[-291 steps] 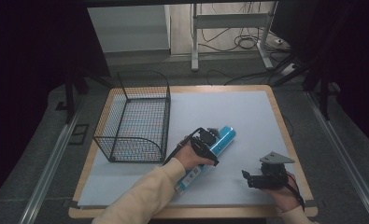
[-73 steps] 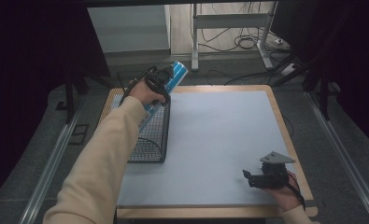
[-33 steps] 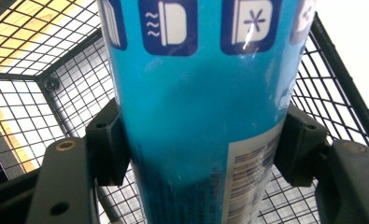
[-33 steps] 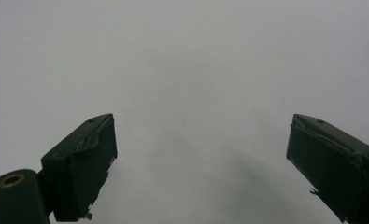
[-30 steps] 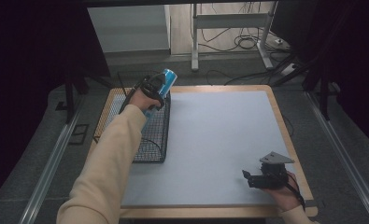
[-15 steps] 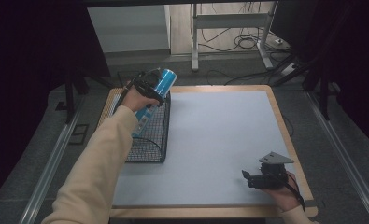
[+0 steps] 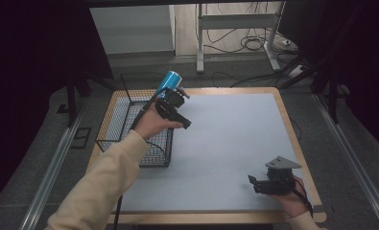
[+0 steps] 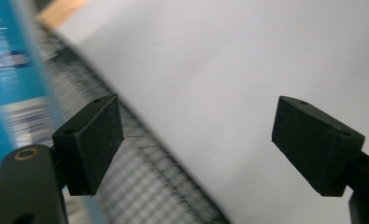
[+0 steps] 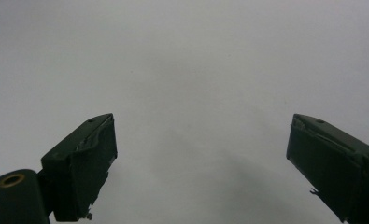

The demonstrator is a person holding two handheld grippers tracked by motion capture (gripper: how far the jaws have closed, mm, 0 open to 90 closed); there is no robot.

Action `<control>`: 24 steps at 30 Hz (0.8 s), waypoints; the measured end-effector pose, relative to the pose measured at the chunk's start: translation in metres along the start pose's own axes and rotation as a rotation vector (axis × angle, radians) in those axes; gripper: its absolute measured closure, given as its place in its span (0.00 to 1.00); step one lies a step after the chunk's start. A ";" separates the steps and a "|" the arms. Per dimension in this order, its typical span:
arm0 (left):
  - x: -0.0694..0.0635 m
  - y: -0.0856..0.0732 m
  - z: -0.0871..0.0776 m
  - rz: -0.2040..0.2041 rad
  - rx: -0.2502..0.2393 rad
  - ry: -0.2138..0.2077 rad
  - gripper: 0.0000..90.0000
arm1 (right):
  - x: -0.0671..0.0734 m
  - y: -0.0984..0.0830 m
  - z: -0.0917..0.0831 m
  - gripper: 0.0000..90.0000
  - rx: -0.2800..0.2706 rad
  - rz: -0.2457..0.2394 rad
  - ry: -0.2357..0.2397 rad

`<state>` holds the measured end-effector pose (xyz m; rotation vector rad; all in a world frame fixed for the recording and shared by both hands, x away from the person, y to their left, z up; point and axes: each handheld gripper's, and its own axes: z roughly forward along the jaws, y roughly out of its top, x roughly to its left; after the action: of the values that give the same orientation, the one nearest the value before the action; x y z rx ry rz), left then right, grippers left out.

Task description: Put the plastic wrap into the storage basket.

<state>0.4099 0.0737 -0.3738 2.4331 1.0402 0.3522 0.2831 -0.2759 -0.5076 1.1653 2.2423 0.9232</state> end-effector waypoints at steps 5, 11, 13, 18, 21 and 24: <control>-0.031 -0.009 0.003 0.056 -0.030 -0.052 0.19 | 0.000 0.000 0.001 0.10 0.003 0.000 0.000; -0.064 -0.024 0.012 0.093 -0.060 -0.135 0.19 | 0.001 0.000 0.000 0.10 0.001 -0.003 -0.003; -0.076 -0.032 0.017 0.104 -0.071 -0.164 0.19 | 0.000 0.000 0.000 0.10 0.000 -0.002 -0.003; -0.098 -0.052 0.026 0.137 -0.081 -0.193 0.20 | 0.000 0.000 0.000 0.10 0.002 -0.005 -0.003; -0.107 -0.062 0.029 0.154 -0.086 -0.191 0.20 | 0.000 0.000 0.000 0.10 0.002 -0.005 -0.002; -0.114 -0.073 0.034 0.159 -0.086 -0.203 0.20 | 0.000 0.000 0.000 0.10 -0.001 -0.005 -0.005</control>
<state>0.3015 0.0239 -0.4457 2.4210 0.7330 0.1921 0.2828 -0.2759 -0.5074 1.1603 2.2388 0.9188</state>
